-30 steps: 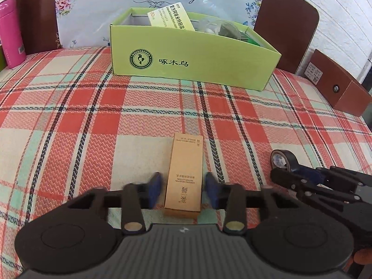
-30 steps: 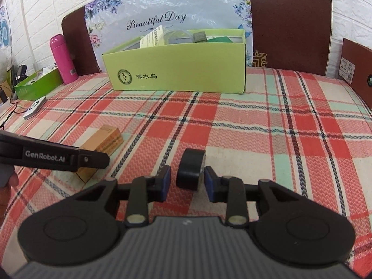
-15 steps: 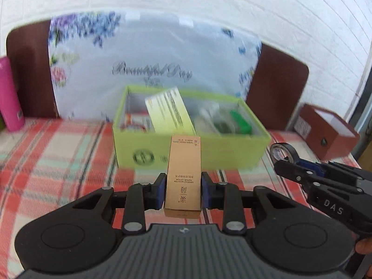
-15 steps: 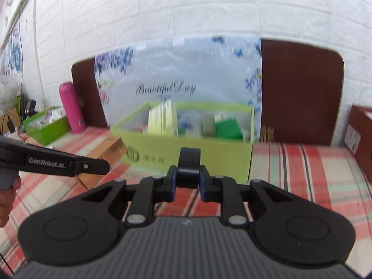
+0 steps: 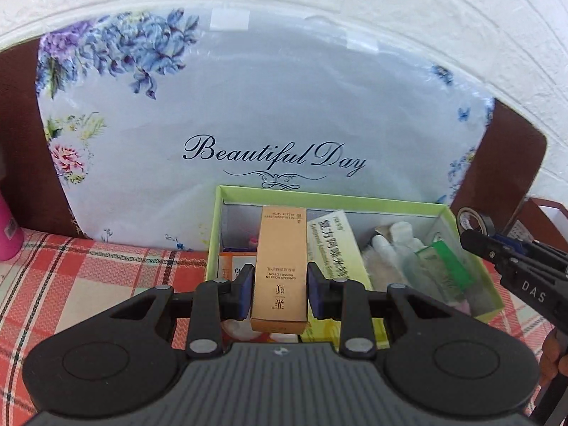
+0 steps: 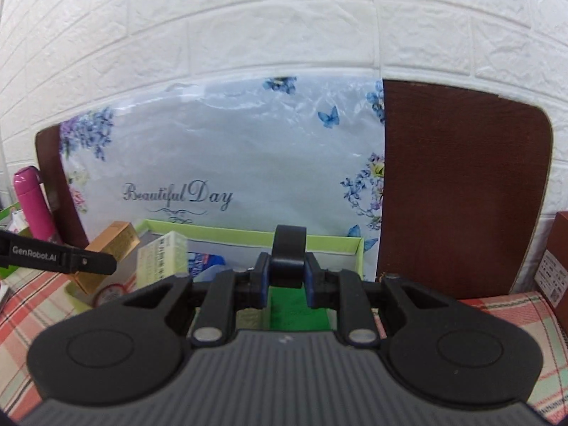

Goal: Organize objects

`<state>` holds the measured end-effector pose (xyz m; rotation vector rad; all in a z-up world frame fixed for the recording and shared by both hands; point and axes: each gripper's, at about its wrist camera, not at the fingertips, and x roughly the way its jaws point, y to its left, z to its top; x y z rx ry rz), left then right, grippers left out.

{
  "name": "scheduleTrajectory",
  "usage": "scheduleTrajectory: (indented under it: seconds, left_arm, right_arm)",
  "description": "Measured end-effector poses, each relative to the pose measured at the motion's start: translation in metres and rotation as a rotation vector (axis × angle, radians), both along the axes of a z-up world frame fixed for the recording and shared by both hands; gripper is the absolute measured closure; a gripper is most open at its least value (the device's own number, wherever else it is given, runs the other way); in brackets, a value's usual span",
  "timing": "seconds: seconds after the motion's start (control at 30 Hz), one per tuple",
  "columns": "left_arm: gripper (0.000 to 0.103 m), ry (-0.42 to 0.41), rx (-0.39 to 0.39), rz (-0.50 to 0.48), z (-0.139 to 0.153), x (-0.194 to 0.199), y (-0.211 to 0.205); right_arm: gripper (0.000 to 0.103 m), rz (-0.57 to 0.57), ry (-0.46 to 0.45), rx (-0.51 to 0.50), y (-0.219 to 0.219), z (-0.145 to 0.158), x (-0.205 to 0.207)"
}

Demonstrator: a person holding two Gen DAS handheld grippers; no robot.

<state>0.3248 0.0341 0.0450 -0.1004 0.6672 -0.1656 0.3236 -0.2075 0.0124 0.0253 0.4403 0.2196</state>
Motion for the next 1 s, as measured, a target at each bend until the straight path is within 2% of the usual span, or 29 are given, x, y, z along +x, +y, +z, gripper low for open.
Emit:
scheduleTrajectory:
  seconds: [0.1, 0.13, 0.17, 0.2, 0.23, 0.27, 0.3, 0.37, 0.63, 0.8, 0.87, 1.0]
  left_arm:
    - [0.071, -0.008, 0.004, 0.005, -0.008, 0.012, -0.001]
    - [0.063, -0.016, 0.002, 0.008, -0.011, 0.013, -0.001]
    - [0.051, -0.021, 0.002, 0.011, -0.012, 0.013, 0.0]
    - [0.029, -0.032, 0.001, 0.023, -0.013, 0.009, 0.001]
    - [0.028, -0.059, -0.026, 0.009, -0.013, 0.003, 0.003]
    - [0.027, -0.088, -0.042, 0.003, -0.013, -0.004, 0.005]
    - [0.023, -0.112, -0.035, 0.01, -0.012, -0.009, 0.004]
    - [0.021, -0.142, 0.003, 0.031, -0.008, -0.019, 0.001]
    - [0.019, -0.191, -0.004, 0.06, 0.018, -0.064, -0.001]
    - [0.009, -0.21, 0.136, 0.103, 0.034, -0.117, -0.02]
    - [0.007, -0.22, 0.16, 0.101, 0.034, -0.14, -0.027]
    - [0.005, -0.186, 0.184, 0.112, 0.024, -0.178, -0.038]
  right_arm:
    - [0.081, 0.02, 0.018, -0.012, 0.004, -0.011, 0.02]
    - [0.074, 0.037, 0.032, -0.025, 0.006, -0.015, 0.025]
    - [0.051, 0.037, 0.037, -0.04, 0.007, -0.018, 0.026]
    - [0.034, 0.031, 0.024, -0.049, 0.007, -0.02, 0.022]
    - [0.029, 0.031, -0.001, -0.052, 0.006, -0.021, 0.017]
    - [0.019, 0.03, -0.025, -0.055, 0.005, -0.021, 0.011]
    - [0.012, 0.027, -0.04, -0.058, 0.004, -0.019, 0.005]
    - [0.001, 0.016, -0.062, -0.06, 0.003, -0.016, -0.004]
    - [0.0, -0.001, -0.05, -0.014, -0.002, 0.005, -0.05]
    - [0.0, -0.003, -0.036, 0.013, -0.004, 0.019, -0.099]
    - [0.0, -0.012, -0.024, 0.012, -0.004, 0.021, -0.118]
    - [0.0, -0.027, 0.012, -0.015, -0.003, 0.017, -0.161]
